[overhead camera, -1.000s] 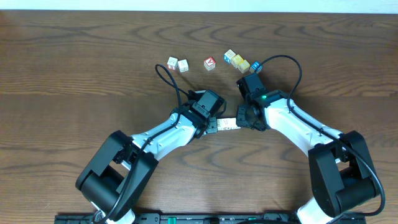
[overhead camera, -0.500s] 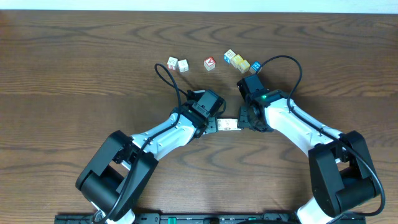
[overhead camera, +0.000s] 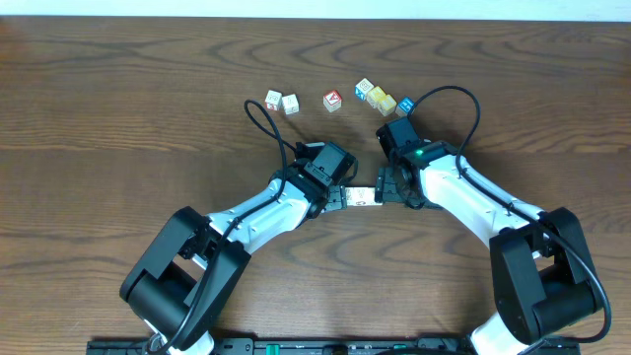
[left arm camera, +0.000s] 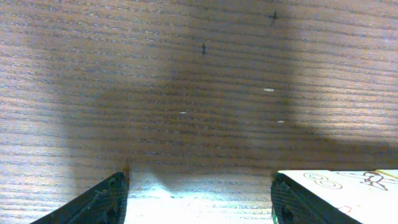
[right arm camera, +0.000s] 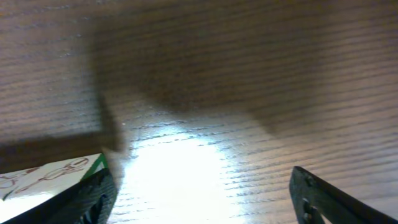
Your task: Lift 3 blocks
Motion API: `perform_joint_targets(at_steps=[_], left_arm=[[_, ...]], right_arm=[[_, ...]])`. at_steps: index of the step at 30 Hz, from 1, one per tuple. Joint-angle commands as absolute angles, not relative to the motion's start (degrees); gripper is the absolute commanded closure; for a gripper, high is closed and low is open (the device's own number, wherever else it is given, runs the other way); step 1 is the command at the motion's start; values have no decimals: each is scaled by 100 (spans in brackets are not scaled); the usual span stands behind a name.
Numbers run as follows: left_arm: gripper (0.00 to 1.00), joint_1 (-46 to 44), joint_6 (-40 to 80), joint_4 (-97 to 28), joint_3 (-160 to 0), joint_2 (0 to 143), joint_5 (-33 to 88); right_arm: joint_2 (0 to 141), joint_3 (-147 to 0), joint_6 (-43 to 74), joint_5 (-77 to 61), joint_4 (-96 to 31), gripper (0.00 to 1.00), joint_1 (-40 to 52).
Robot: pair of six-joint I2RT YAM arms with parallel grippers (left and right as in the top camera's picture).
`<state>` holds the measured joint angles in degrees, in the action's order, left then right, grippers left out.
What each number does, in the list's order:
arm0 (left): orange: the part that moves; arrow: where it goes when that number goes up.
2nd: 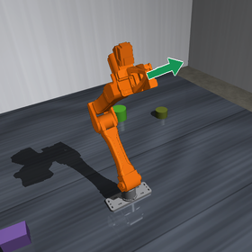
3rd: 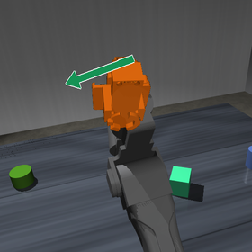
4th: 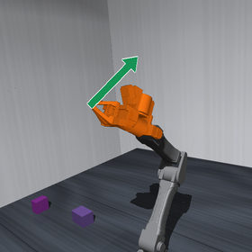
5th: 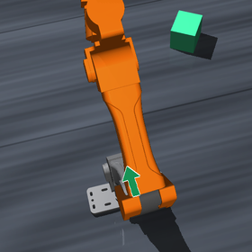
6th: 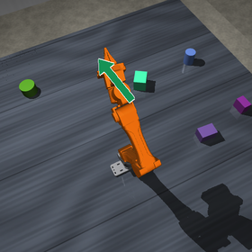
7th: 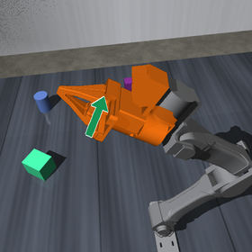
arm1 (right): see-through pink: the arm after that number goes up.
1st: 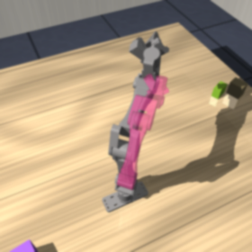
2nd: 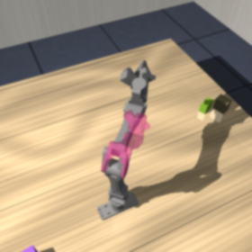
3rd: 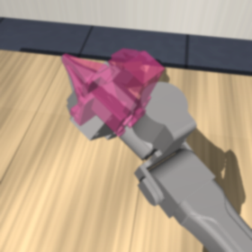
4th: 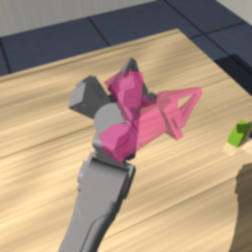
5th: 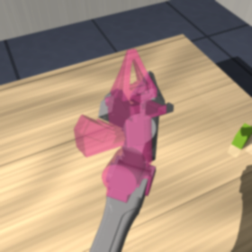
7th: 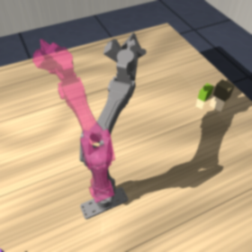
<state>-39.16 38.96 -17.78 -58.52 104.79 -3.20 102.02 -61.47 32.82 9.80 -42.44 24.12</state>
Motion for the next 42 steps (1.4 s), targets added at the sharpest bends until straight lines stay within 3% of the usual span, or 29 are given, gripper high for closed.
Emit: perform_joint_targets(at_steps=[1,16,42], left_arm=[[25,-3994,3861,-1715,-6025,10328,-117],[25,-3994,3817,-1772,-6025,10328,-117],[25,-3994,3778,-1892,-6025,10252,-528]], right_arm=[[10239,-6307,3199,593,-4331,9,2504],[10239,-6377,2873,589,-4628,1,2397],[10239,-6392,2460,788,-4547,1,1905]])
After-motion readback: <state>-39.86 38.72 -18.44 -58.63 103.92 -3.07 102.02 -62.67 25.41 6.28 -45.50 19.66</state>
